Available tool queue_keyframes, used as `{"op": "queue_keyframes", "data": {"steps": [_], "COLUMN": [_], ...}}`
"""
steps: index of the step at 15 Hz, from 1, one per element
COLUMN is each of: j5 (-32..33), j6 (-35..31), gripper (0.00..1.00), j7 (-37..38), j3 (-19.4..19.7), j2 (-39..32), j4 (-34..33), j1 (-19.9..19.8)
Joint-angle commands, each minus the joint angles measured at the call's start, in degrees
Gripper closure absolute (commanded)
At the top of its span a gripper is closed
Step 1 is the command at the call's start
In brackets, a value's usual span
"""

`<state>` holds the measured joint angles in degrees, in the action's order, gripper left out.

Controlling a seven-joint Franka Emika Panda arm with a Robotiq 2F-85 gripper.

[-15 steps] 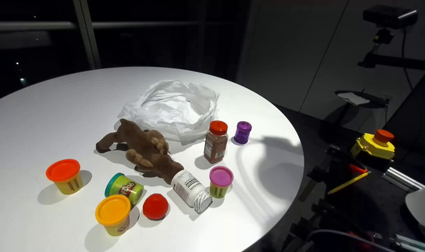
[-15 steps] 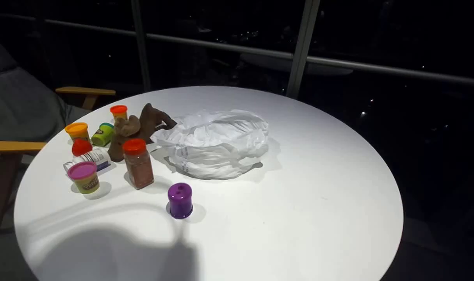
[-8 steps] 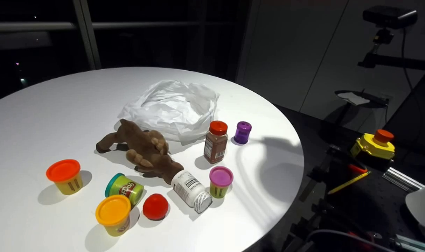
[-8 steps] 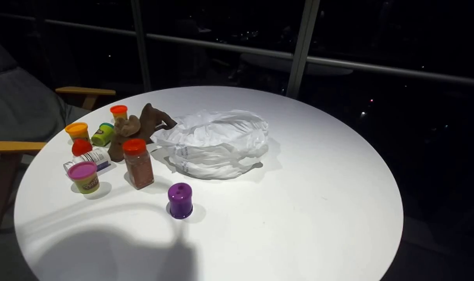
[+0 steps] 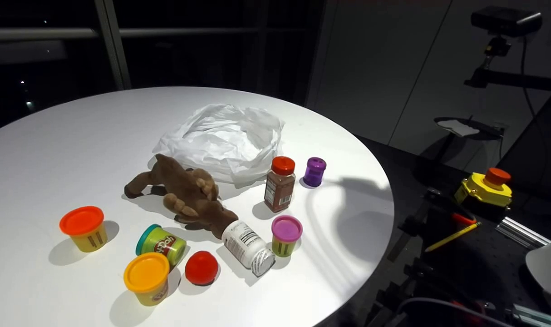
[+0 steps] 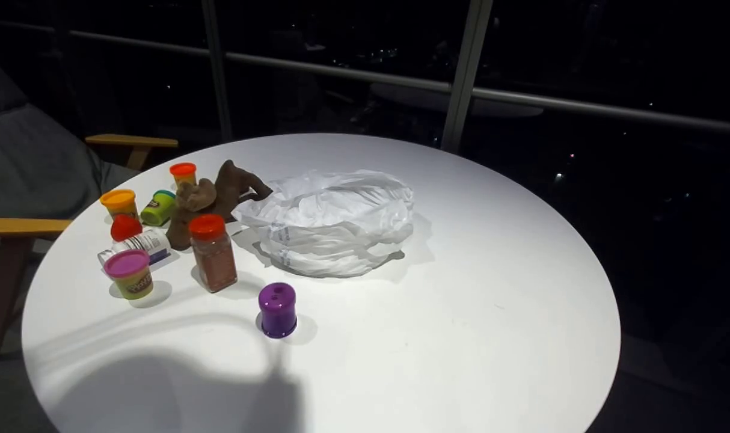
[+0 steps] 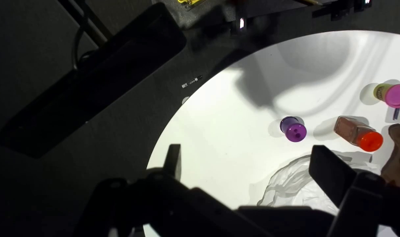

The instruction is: Put the objects in the plastic

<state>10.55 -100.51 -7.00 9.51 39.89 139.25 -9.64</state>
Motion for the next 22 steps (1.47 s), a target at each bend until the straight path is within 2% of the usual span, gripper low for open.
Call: {"op": "queue_keyframes", "data": {"steps": [1,4,7,10,11,12,15,18,20,22], "j5": [-0.1,-2.5,-3.3,-3.0,-3.3,-3.4,-2.5,-0.6,1.7,3.6], "j6": [-0.4,-3.3,-9.5,-20.7,-25.8,-28.3,-40.2,-48.3,-52.3,-55.4], "gripper": [0.00,0.00,0.00,0.00,0.00,0.00,0.00,0.00,0.00,0.00], "j7": [0.8,4.6,7.3,11.2,12.5,13.8,17.1,19.3,20.4,21.0], "j3": [-0.5,-3.7,-7.9,-12.3,-13.4,-14.8,-18.1,-21.0,-21.7,-20.7], "j2": [0.0,0.9,2.3,1.6,-0.1,-6.2,-14.3,-23.4,-29.3,-34.6], "j4": [0.6,5.9,13.7,21.9,24.3,19.9,21.5,21.5,21.5,21.4], "j1": [0.8,2.9,6.1,8.9,9.9,10.5,11.6,11.5,10.7,10.5]}}
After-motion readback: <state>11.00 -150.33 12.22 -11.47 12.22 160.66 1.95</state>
